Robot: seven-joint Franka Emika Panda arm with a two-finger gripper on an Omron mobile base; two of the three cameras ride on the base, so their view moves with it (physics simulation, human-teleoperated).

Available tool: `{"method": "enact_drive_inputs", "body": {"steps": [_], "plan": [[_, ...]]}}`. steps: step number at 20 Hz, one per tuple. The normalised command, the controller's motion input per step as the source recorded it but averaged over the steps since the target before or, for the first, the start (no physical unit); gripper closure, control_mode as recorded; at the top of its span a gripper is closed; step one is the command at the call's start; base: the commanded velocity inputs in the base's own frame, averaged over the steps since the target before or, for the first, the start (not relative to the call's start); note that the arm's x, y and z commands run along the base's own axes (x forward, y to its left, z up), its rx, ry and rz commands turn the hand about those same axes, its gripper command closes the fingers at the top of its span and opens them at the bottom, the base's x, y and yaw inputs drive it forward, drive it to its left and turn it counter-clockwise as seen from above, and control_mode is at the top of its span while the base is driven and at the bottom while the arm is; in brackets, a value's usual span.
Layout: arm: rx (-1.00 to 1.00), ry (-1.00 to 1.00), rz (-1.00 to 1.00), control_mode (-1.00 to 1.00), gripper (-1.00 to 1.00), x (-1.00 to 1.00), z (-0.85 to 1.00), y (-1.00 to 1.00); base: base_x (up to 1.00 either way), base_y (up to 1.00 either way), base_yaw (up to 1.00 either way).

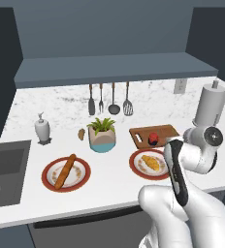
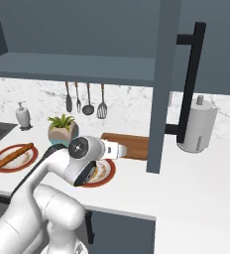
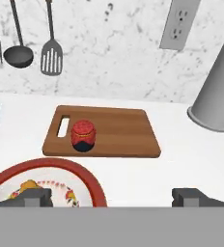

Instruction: From the different types of pastries on the counter, select a croissant and place it on the cutting board. Then retrieve a jar of jam from the cabinet and place it alongside the croissant on the cutting board.

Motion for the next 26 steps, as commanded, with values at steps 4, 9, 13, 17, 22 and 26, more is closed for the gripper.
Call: {"method": "enact_drive_inputs", "body": {"steps": [4,9,13,17,22,26], "plan": [[-0.08,0.67,0.1,-1.0,-1.0,-0.96,-0.55,0.43,0.0,0.0,0.0],[-0.03,0.19,0.01,-1.0,-1.0,-0.07,-0.23,0.15,0.0,0.0,0.0],[0.0,0.0,0.0,-1.0,-1.0,0.52,-0.51,0.19,0.0,0.0,0.0],[-0.01,0.0,0.0,-1.0,-1.0,0.47,-0.56,0.43,0.0,0.0,0.0],[0.0,0.13,0.0,-1.0,-1.0,0.04,-0.22,0.63,0.0,0.0,0.0],[0.0,0.17,0.0,-1.0,-1.0,-0.02,-0.15,0.52,0.0,0.0,0.0]]}}
